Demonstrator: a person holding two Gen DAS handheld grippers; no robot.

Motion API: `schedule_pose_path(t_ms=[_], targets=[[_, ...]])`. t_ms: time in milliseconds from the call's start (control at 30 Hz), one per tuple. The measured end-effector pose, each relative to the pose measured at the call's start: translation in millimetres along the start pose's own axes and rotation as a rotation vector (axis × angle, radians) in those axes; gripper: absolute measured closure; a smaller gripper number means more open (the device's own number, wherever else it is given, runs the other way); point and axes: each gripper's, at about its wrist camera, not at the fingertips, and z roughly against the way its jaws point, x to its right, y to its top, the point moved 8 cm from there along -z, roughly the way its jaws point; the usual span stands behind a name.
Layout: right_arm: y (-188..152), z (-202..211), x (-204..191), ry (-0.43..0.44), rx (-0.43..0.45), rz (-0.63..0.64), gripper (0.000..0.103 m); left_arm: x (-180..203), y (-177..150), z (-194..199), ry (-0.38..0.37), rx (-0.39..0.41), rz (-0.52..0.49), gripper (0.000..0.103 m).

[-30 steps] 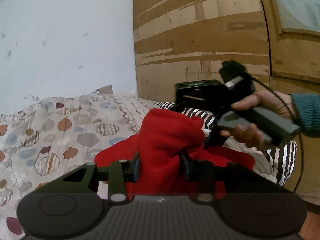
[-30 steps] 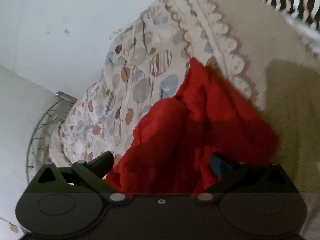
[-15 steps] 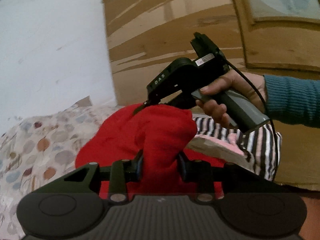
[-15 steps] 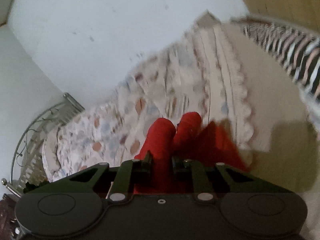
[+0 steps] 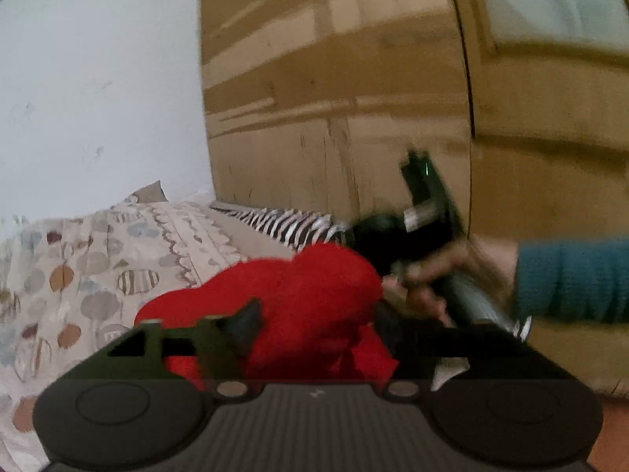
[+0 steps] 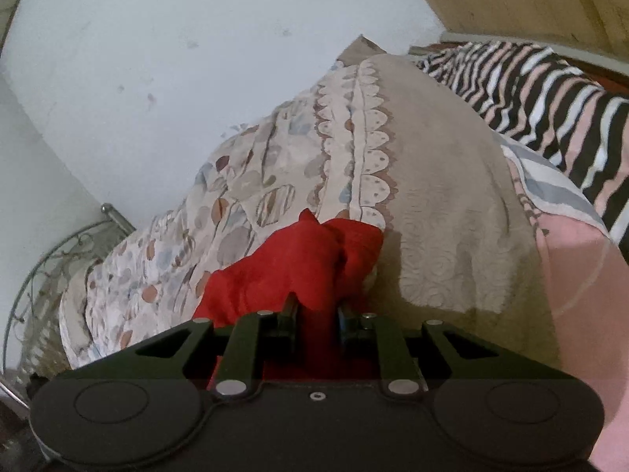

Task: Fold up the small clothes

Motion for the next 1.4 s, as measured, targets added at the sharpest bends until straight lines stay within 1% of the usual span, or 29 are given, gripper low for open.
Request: schedule_pose_path(t_ms=[100, 167, 233, 333, 400, 467, 500, 533, 567, 600, 667, 733, 800, 867, 933, 1000, 1100, 1167, 1233, 1300, 1367, 1400], targets=[[-0.6, -0.3, 2.8, 0.003, 0.008, -0.012, 0.083, -13.9, 14.8, 23.6, -0.014, 0.071, 0.072, 0.009], [-1.2, 1.2, 4.1, 0.003, 0.014, -0.014, 0.083, -26.9, 22.2, 31.4, 0.001, 0.094, 0.127, 0.001], [-2.4, 2.5, 1.1, -0.010, 0.026, 0.015, 0.082, -46.6, 24.7, 30.6, 0.038, 0.083, 0.240, 0.001], [-3.4, 3.9, -5.6, -0.037, 0.038, 0.059, 0.082, -80.7, 13.1, 18.2, 0.106, 0.001, 0.458, 0.001], [-3.1, 4.6, -9.5, -0.056, 0.040, 0.089, 0.082, -102.7, -4.7, 4.8, 0.146, -0.093, 0.608, 0.001], [-2.7, 6.5, -14.5, -0.074, 0.040, 0.130, 0.081, -117.3, -23.4, -6.7, 0.133, -0.176, 0.726, 0.001], [-2.1, 7.5, -16.8, -0.083, 0.040, 0.151, 0.080, -121.1, -33.5, -12.0, 0.106, -0.204, 0.776, 0.000], [-1.7, 9.6, -19.1, -0.095, 0.041, 0.170, 0.079, -122.6, -41.4, -15.1, 0.072, -0.208, 0.812, 0.000], [-0.6, 13.8, -21.8, -0.114, 0.051, 0.187, 0.078, -122.6, -47.7, -17.8, 0.045, -0.210, 0.826, 0.000], [1.0, 21.3, -26.2, -0.130, 0.077, 0.206, 0.077, -120.8, -51.6, -19.6, 0.035, -0.213, 0.813, 0.000], [3.7, 40.2, -35.6, -0.134, 0.128, 0.231, 0.076, -115.0, -58.1, -19.4, 0.041, -0.202, 0.753, 0.000], [3.7, 62.3, -48.4, -0.098, 0.166, 0.226, 0.063, -107.8, -61.0, -21.3, 0.041, -0.199, 0.710, 0.000], [-1.0, 80.2, -60.2, -0.054, 0.180, 0.228, 0.043, -105.1, -64.1, -26.5, 0.043, -0.203, 0.681, 0.000], [-10.6, 89.6, -68.0, -0.030, 0.149, 0.240, 0.035, -100.0, -64.6, -26.8, 0.057, -0.202, 0.651, 0.000], [-23.7, 91.5, -71.7, -0.021, 0.102, 0.256, 0.034, -84.8, -64.9, -24.5, 0.069, -0.203, 0.614, 0.000], [-34.6, 88.2, -70.4, -0.030, 0.066, 0.255, 0.033, -78.3, -65.6, -24.4, 0.082, -0.206, 0.574, 0.000], [-51.7, 81.9, -59.6, -0.056, 0.020, 0.241, 0.031, -70.2, -66.5, -24.3, 0.100, -0.207, 0.516, 0.000], [-62.8, 77.2, -50.8, -0.082, -0.013, 0.226, 0.031, -65.8, -67.8, -24.2, 0.094, -0.214, 0.498, 0.000], [-72.8, 76.3, -40.8, -0.111, -0.021, 0.215, 0.028, -65.6, -69.7, -24.3, 0.063, -0.227, 0.521, 0.000], [-79.4, 76.0, -35.3, -0.115, -0.004, 0.209, 0.025, -70.5, -67.1, -20.4, 0.017, -0.217, 0.561, 0.000], [-85.1, 76.1, -33.1, -0.108, 0.014, 0.196, 0.025, -81.0, -62.8, -13.6, -0.023, -0.178, 0.618, 0.001], [-87.1, 76.9, -32.7, -0.106, 0.023, 0.185, 0.025, -87.9, -59.3, -7.5, -0.041, -0.130, 0.660, 0.001]])
